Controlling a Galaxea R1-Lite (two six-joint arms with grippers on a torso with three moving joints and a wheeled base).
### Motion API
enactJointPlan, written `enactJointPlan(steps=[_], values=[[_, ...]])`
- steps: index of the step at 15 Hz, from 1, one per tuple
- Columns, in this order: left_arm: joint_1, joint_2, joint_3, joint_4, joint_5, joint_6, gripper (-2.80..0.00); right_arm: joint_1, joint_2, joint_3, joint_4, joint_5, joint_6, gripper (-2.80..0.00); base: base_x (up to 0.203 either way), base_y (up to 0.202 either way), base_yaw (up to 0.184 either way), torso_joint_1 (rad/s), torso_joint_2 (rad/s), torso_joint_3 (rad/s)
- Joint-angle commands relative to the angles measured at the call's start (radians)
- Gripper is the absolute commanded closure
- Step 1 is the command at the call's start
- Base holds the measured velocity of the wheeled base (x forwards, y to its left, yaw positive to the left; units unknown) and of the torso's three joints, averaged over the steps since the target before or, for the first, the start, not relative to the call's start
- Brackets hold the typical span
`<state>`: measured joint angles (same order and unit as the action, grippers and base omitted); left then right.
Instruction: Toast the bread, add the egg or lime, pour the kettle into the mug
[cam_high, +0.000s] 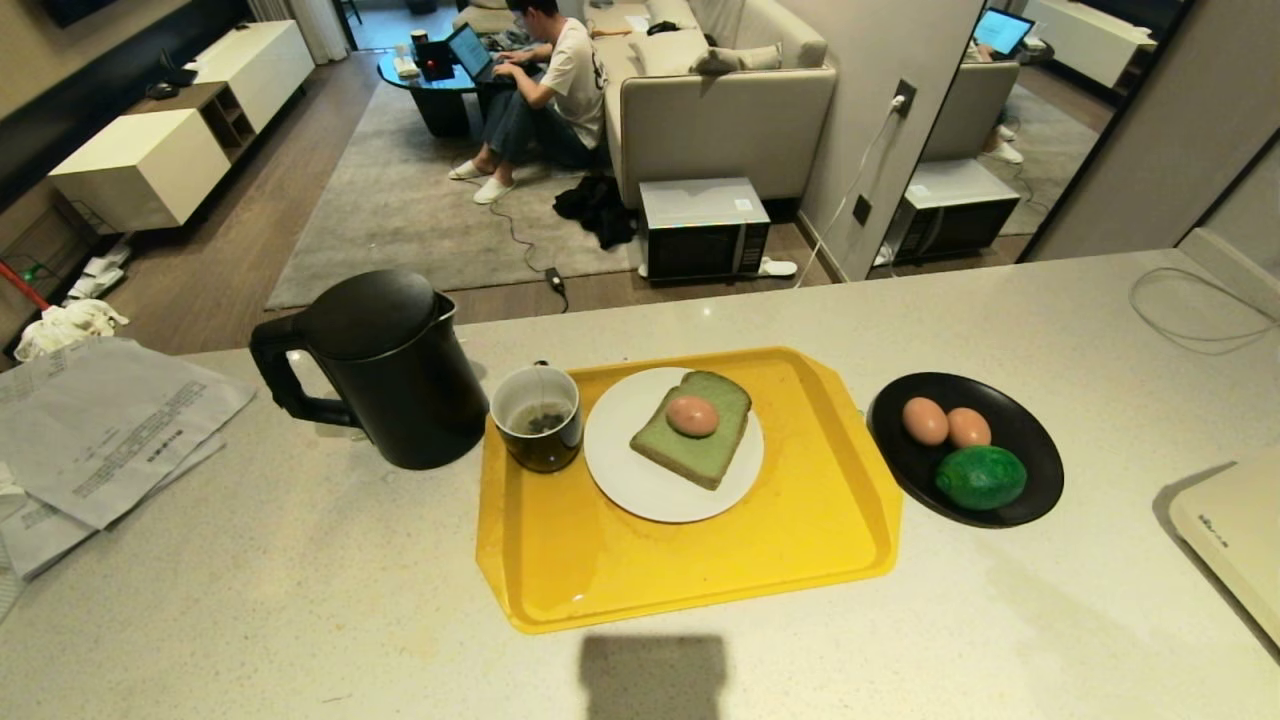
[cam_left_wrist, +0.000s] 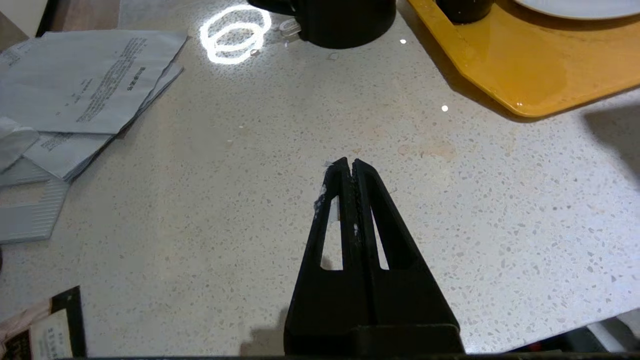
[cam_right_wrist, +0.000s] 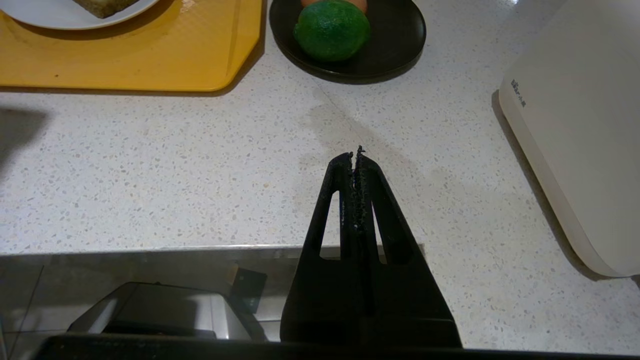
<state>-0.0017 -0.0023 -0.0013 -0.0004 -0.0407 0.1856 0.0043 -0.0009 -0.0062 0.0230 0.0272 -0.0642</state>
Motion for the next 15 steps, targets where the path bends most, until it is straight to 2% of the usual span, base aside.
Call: enactJointPlan(steps=[1,3,5,8,10,15], values=[[0.0,0.002,0.0,0.002,0.019,-0.06,0.0,0.0,0.001,0.0,0.0,0.0,0.0,0.0,0.0,0.0,0.0,0.0,0.0,0.0],[0.0,0.002,-0.002,0.003,0.034,-0.12,0.0,0.0,0.001,0.0,0.0,0.0,0.0,0.0,0.0,0.0,0.0,0.0,0.0,0.0],[0.0,0.002,-0.002,0.002,0.041,-0.136,0.0,0.0,0.001,0.0,0.0,0.0,0.0,0.0,0.0,0.0,0.0,0.0,0.0,0.0],[0.0,0.002,-0.003,0.008,0.033,-0.109,0.0,0.0,0.001,0.0,0.0,0.0,0.0,0.0,0.0,0.0,0.0,0.0,0.0,0.0],[0.0,0.004,-0.005,0.014,0.018,-0.043,0.0,0.0,0.001,0.0,0.0,0.0,0.0,0.0,0.0,0.0,0.0,0.0,0.0,0.0],[0.003,0.002,-0.006,0.019,0.015,-0.041,0.0,0.0,0.001,0.0,0.0,0.0,0.0,0.0,0.0,0.0,0.0,0.0,0.0,0.0]])
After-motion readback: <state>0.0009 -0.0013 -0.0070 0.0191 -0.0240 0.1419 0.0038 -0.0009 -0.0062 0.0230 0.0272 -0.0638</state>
